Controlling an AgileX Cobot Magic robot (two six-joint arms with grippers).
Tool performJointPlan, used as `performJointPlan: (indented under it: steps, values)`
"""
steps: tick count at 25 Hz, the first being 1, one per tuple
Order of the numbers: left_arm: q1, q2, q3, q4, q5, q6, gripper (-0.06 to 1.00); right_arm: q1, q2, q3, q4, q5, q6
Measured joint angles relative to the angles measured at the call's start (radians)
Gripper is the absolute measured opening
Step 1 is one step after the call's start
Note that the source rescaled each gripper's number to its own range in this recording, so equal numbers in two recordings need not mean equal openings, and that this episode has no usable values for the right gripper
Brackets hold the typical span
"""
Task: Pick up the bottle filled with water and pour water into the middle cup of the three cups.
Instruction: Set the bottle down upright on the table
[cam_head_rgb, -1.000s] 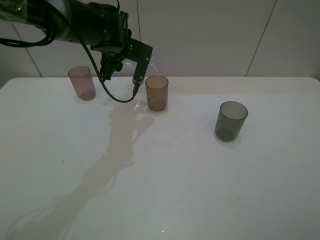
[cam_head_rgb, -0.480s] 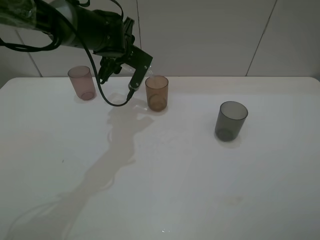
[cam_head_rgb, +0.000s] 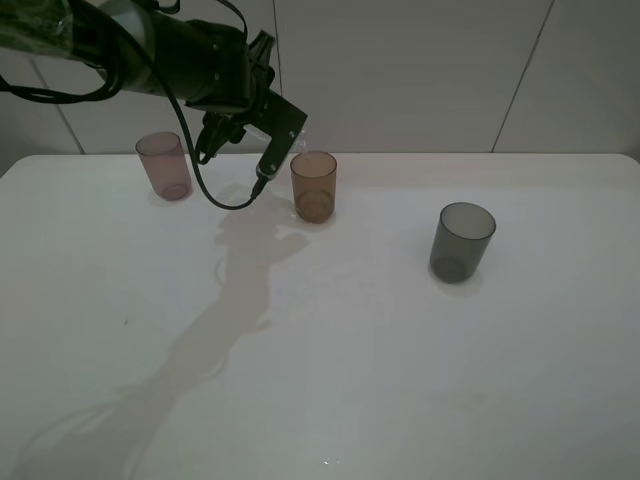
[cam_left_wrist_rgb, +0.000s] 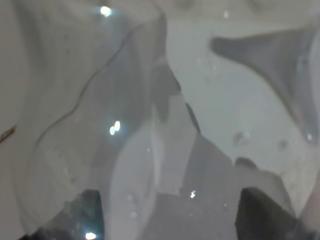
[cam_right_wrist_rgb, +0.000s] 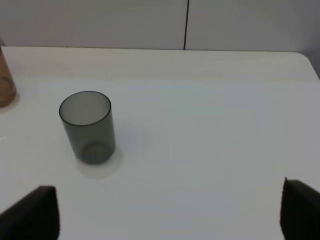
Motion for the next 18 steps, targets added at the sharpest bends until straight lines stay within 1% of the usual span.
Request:
performJointPlan:
  steps: [9,18]
  values:
    - [0.000,0.000,0.000,0.060,-0.020,0.001,0.01,0.000,0.000,0.000,0.000,0.000,0.000]
    - [-0.004,0.000,0.000,0.092,-0.058,0.001,0.01,0.000,0.000,0.000,0.000,0.000,0.000]
